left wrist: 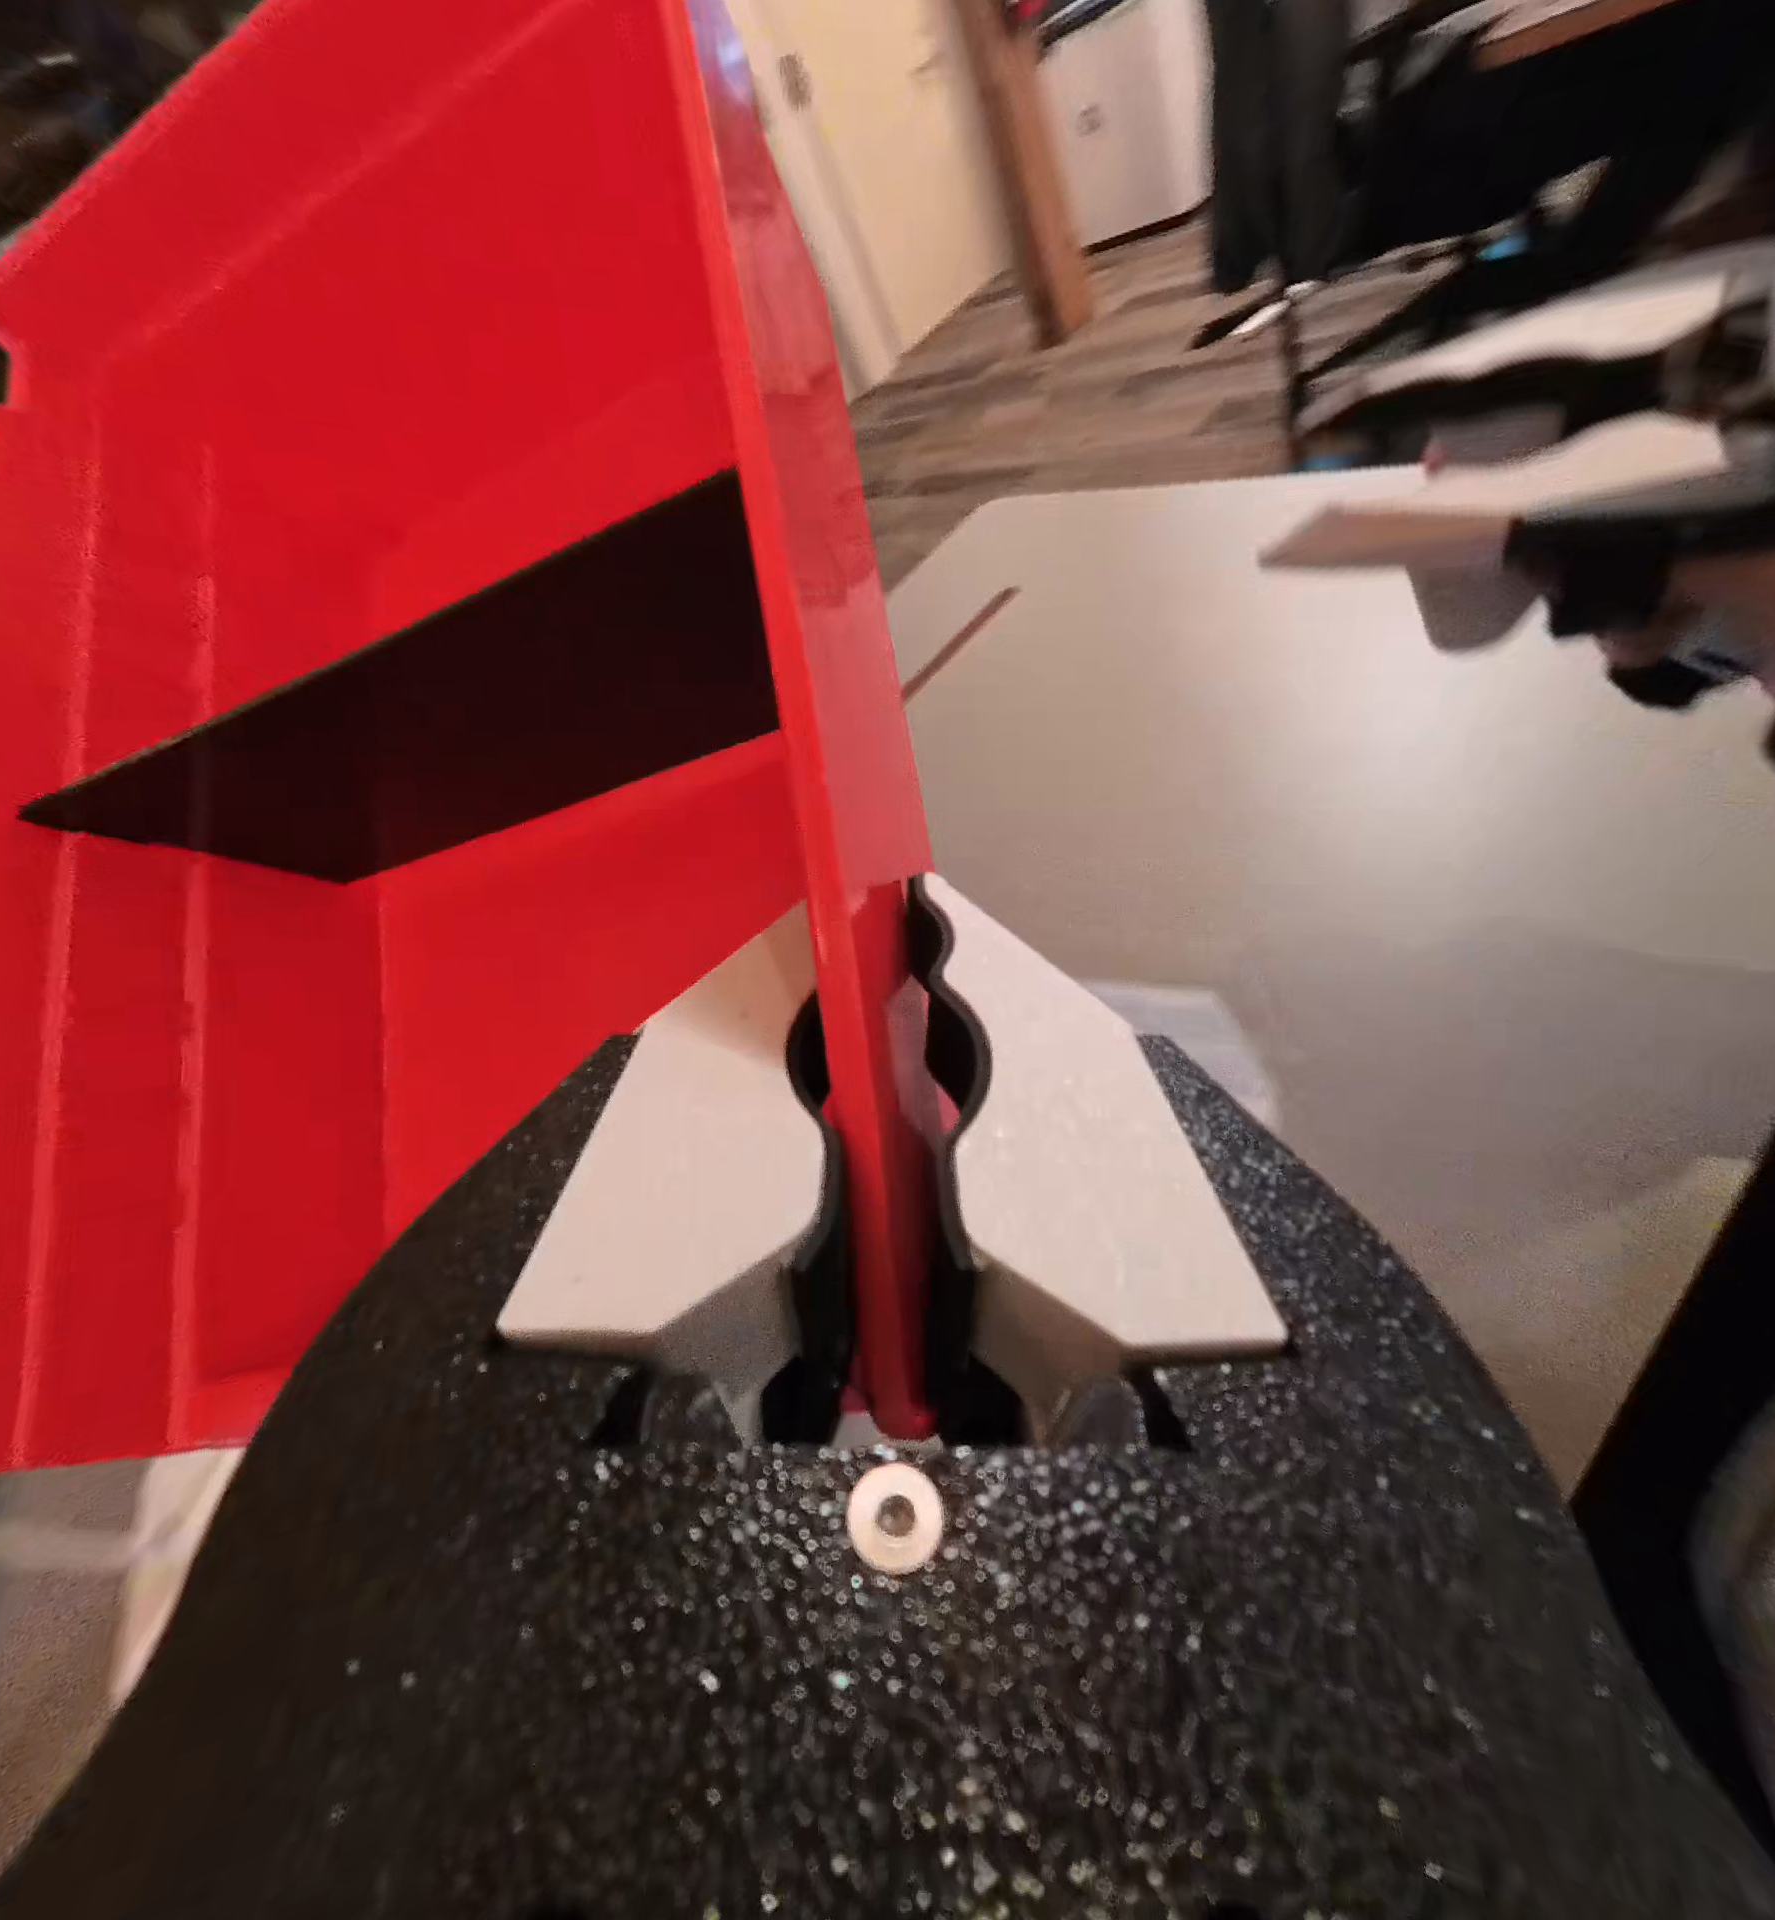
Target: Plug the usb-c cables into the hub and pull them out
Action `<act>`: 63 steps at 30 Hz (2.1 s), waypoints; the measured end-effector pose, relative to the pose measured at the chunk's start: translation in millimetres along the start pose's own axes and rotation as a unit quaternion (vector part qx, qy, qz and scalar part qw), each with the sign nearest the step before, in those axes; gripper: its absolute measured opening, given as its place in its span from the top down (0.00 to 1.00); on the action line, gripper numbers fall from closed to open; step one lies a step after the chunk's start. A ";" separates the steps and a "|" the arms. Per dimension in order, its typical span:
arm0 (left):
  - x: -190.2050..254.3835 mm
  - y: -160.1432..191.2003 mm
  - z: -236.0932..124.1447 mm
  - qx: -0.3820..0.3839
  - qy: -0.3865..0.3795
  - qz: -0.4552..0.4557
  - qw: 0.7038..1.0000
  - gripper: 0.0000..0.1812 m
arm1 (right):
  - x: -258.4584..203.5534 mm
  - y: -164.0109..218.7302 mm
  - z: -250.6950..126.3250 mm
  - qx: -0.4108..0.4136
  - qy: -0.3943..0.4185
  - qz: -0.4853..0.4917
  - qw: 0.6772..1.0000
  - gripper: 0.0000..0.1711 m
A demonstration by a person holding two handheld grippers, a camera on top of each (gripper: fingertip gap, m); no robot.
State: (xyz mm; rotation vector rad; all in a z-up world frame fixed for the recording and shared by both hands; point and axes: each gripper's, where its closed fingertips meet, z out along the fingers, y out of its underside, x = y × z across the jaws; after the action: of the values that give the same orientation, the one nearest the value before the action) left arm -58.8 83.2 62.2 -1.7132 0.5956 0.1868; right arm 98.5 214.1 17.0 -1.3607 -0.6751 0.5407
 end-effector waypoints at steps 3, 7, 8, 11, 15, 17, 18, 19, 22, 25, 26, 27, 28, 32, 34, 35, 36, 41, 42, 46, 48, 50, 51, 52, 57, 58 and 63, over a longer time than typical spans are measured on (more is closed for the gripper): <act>55.2 -28.6 48.9 0.017 0.097 0.008 0.995 0.96 | 86.8 -36.9 -47.7 0.054 0.119 -0.048 0.990 0.69; 136.6 -39.9 115.0 -0.011 0.201 0.038 0.979 0.96 | 166.9 -58.7 -103.2 0.090 0.213 -0.034 0.972 0.72; 155.8 -37.4 130.4 -0.024 0.221 0.046 0.974 0.96 | 178.5 -59.3 -111.2 0.095 0.220 -0.029 0.971 0.72; 205.3 -25.9 169.3 -0.060 0.269 0.046 0.960 0.96 | 207.8 -51.9 -129.6 0.070 0.253 -0.029 0.964 0.72; 248.9 -3.9 208.7 -0.101 0.293 0.033 0.950 0.96 | 223.6 -45.1 -144.4 0.063 0.270 -0.021 0.961 0.73; 262.7 8.0 223.2 -0.119 0.288 0.032 0.950 0.96 | 227.9 -38.2 -145.0 0.050 0.271 -0.020 0.961 0.73; 267.9 13.2 229.1 -0.126 0.283 0.034 0.950 0.96 | 228.6 -34.6 -143.6 0.044 0.268 -0.016 0.962 0.73; 271.6 18.4 234.5 -0.132 0.273 0.047 0.952 0.96 | 228.2 -30.8 -141.1 0.038 0.264 -0.010 0.964 0.73; 277.4 33.5 248.7 -0.135 0.238 0.072 0.959 0.96 | 218.6 -19.0 -126.7 0.022 0.241 0.013 0.970 0.71; 264.9 29.4 238.4 -0.102 0.195 0.087 0.972 0.83 | 204.0 -7.7 -109.8 -0.001 0.241 0.014 0.970 0.61; 256.3 23.4 226.9 -0.084 0.181 0.091 0.976 0.71 | 197.6 -5.0 -105.0 -0.006 0.246 0.008 0.969 0.57; 244.6 16.4 211.1 -0.062 0.166 0.095 0.980 0.65 | 189.4 -1.9 -100.2 -0.010 0.249 0.002 0.968 0.49; 228.6 9.8 192.0 -0.035 0.142 0.100 0.984 0.62 | 179.9 3.7 -95.6 -0.019 0.251 0.000 0.968 0.45; 136.3 21.4 106.4 0.002 -0.001 0.108 0.994 0.51 | 136.7 48.5 -78.3 -0.082 0.254 0.016 0.964 0.27; 82.0 50.2 68.5 -0.037 -0.089 0.093 0.991 0.44 | 113.5 74.7 -68.6 -0.114 0.245 0.040 0.962 0.21; 58.5 66.0 50.8 -0.056 -0.126 0.079 0.987 0.42 | 101.7 84.8 -63.2 -0.125 0.236 0.050 0.962 0.20; 37.4 82.6 33.7 -0.078 -0.162 0.066 0.981 0.40 | 91.1 91.2 -58.2 -0.130 0.228 0.056 0.963 0.21; -12.5 162.2 -9.9 -0.171 -0.239 -0.037 0.955 0.37 | 54.9 113.7 -39.7 -0.196 0.184 0.051 0.962 0.19; -15.1 176.1 -11.0 -0.193 -0.238 -0.052 0.950 0.36 | 47.7 116.6 -37.3 -0.209 0.171 0.062 0.961 0.18; -23.0 215.1 -10.6 -0.260 -0.244 -0.068 0.932 0.37 | 50.4 120.4 -32.8 -0.232 0.187 0.066 0.952 0.18; -25.8 223.5 -10.8 -0.271 -0.245 -0.073 0.928 0.38 | 55.8 137.3 -34.6 -0.278 0.194 0.051 0.939 0.15; -29.4 226.8 -14.2 -0.270 -0.248 -0.079 0.927 0.42 | 57.5 143.3 -40.6 -0.292 0.186 0.064 0.936 0.20; -33.8 229.8 -18.3 -0.273 -0.256 -0.076 0.924 0.44 | 61.4 143.0 -46.9 -0.295 0.187 0.062 0.935 0.23; -39.0 233.7 -23.3 -0.278 -0.264 -0.072 0.921 0.47 | 67.5 142.7 -55.1 -0.302 0.189 0.055 0.933 0.28; -62.9 261.7 -47.7 -0.299 -0.270 -0.094 0.910 0.73 | 122.4 137.1 -104.5 -0.313 0.225 0.012 0.923 0.87; -70.0 265.1 -53.0 -0.296 -0.275 -0.103 0.909 0.77 | 137.6 136.7 -112.9 -0.312 0.237 0.001 0.920 0.92; -99.2 282.9 -76.8 -0.272 -0.241 -0.188 0.912 0.91 | 186.5 143.7 -124.6 -0.316 0.203 0.035 0.926 0.96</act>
State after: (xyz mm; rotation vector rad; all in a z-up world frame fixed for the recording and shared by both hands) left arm -295.1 5.4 -121.9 -2.1759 -0.1842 0.5172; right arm 322.6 278.6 -111.5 -2.0371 -0.4698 0.0704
